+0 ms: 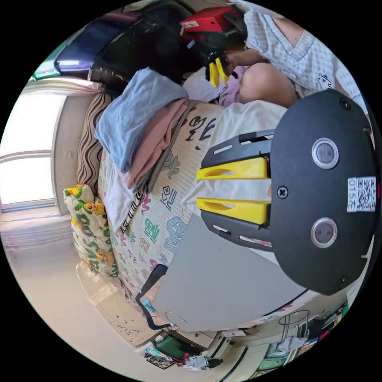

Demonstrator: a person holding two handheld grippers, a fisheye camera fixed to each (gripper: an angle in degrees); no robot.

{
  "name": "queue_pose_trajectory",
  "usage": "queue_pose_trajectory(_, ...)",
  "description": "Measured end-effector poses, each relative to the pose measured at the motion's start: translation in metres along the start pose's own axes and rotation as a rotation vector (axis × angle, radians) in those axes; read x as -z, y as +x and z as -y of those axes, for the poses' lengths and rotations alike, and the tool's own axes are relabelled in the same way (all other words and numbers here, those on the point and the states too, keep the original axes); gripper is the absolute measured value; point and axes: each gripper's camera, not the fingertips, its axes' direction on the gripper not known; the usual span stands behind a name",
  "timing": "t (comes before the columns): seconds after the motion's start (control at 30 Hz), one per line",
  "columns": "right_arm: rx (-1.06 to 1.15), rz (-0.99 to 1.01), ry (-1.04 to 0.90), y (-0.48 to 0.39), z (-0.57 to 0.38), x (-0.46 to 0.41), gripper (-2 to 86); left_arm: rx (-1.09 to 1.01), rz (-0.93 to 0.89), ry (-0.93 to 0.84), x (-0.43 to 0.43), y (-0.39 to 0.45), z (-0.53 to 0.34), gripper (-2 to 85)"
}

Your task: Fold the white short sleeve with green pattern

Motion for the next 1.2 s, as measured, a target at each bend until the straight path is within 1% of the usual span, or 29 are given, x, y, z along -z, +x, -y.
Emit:
queue_pose_trajectory(0.07,0.085,0.023,-0.045,-0.019,0.01,-0.017,7.2,-0.012,0.008,0.046,0.033,0.012,-0.048,7.8)
queue_pose_trajectory(0.13,0.14,0.05,-0.051,-0.037,0.02,-0.033,6.4,0.028,0.04,0.142,0.073,0.019,-0.117,7.8)
queue_pose_trajectory(0.17,0.175,0.072,-0.052,-0.049,0.028,-0.043,6.1,0.047,0.043,0.177,0.082,0.019,-0.136,7.7)
queue_pose_trajectory(0.23,0.221,0.088,-0.055,-0.069,0.049,-0.059,5.9,0.133,0.06,0.321,0.106,0.012,-0.207,7.3)
queue_pose_trajectory(0.33,0.305,0.077,-0.062,-0.118,0.109,-0.089,5.1,0.278,0.062,0.415,0.123,-0.009,-0.271,6.7)
queue_pose_trajectory(0.4,0.343,0.046,-0.08,-0.172,0.173,-0.109,4.0,0.339,0.052,0.448,0.132,-0.019,-0.298,6.6)
queue_pose_trajectory(0.43,0.351,0.028,-0.088,-0.187,0.188,-0.113,3.7,0.373,0.046,0.481,0.135,-0.023,-0.316,6.6)
queue_pose_trajectory(0.5,0.329,-0.04,-0.091,-0.248,0.24,-0.114,1.7,0.427,0.043,0.496,0.138,-0.028,-0.341,6.7)
queue_pose_trajectory(0.53,0.329,-0.048,-0.086,-0.264,0.249,-0.112,1.2,0.457,0.036,0.5,0.139,-0.03,-0.354,6.7)
queue_pose_trajectory(0.6,0.385,-0.087,-0.041,-0.324,0.271,-0.098,0.1,0.484,0.014,0.518,0.14,-0.028,-0.371,6.7)
queue_pose_trajectory(0.63,0.393,-0.101,-0.026,-0.336,0.273,-0.095,0.0,0.488,-0.004,0.525,0.141,-0.025,-0.379,6.7)
queue_pose_trajectory(0.7,0.428,-0.153,0.013,-0.377,0.276,-0.087,-0.3,0.468,-0.011,0.515,0.142,-0.017,-0.389,6.6)
queue_pose_trajectory(0.77,0.451,-0.159,0.027,-0.396,0.271,-0.086,-0.4,0.451,0.021,0.502,0.143,-0.006,-0.397,6.6)
queue_pose_trajectory(0.83,0.47,-0.186,0.02,-0.408,0.264,-0.091,-0.5,0.441,0.048,0.503,0.146,0.006,-0.408,6.6)
queue_pose_trajectory(0.9,0.486,-0.218,-0.009,-0.415,0.253,-0.102,-0.5,0.438,0.038,0.521,0.15,0.012,-0.416,6.6)
queue_pose_trajectory(1.03,0.504,-0.184,-0.034,-0.4,0.232,-0.116,-0.3,0.485,0.072,0.596,0.17,0.022,-0.44,6.6)
queue_pose_trajectory(1.13,0.527,-0.036,-0.04,-0.367,0.194,-0.133,0.3,0.563,0.099,0.699,0.192,0.022,-0.47,6.6)
queue_pose_trajectory(1.2,0.533,0.101,-0.096,-0.337,0.155,-0.16,1.6,0.616,0.131,0.728,0.202,0.02,-0.489,6.6)
